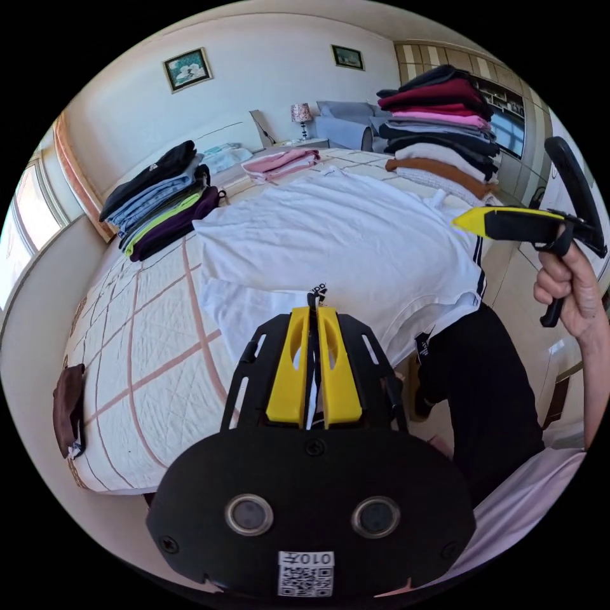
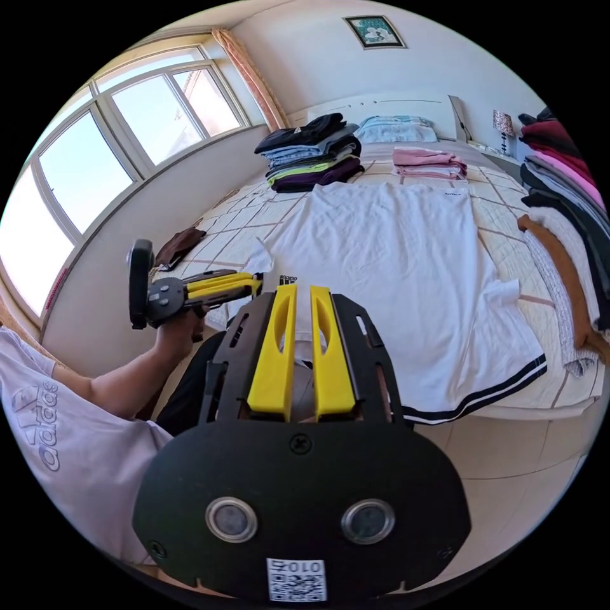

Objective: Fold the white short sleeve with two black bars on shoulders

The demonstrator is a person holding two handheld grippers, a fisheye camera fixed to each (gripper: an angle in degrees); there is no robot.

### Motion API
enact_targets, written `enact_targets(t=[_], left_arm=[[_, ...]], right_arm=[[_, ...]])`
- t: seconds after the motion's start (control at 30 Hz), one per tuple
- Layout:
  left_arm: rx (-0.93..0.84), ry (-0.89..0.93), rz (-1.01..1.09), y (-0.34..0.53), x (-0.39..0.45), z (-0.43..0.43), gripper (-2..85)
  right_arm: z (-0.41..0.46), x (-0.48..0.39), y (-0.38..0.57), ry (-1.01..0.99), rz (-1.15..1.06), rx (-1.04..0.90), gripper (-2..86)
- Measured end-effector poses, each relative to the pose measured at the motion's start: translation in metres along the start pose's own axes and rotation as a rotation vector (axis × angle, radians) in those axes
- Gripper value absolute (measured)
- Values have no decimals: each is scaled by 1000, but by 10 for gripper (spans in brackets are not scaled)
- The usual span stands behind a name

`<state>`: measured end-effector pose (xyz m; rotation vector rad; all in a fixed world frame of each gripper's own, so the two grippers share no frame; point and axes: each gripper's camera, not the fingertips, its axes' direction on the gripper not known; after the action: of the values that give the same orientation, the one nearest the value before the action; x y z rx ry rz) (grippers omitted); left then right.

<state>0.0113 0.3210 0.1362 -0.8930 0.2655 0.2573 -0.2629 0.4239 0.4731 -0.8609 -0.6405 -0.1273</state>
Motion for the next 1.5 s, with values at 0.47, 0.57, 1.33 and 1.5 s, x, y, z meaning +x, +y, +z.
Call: enact_targets(t=[0.47, 0.57, 1.33, 1.5], left_arm=[[25, 49, -43, 98, 5, -19, 58], [-9, 81, 36, 95, 8, -4, 51], [29, 143, -193, 113, -89, -38, 19], [39, 142, -158, 105, -86, -43, 16]], right_arm=[[65, -20, -19, -234, -99, -100, 59], [87, -36, -32, -255, -157, -108, 59], [-105, 228, 120, 402, 692, 242, 102], [-83, 228, 114, 372, 710, 217, 84]])
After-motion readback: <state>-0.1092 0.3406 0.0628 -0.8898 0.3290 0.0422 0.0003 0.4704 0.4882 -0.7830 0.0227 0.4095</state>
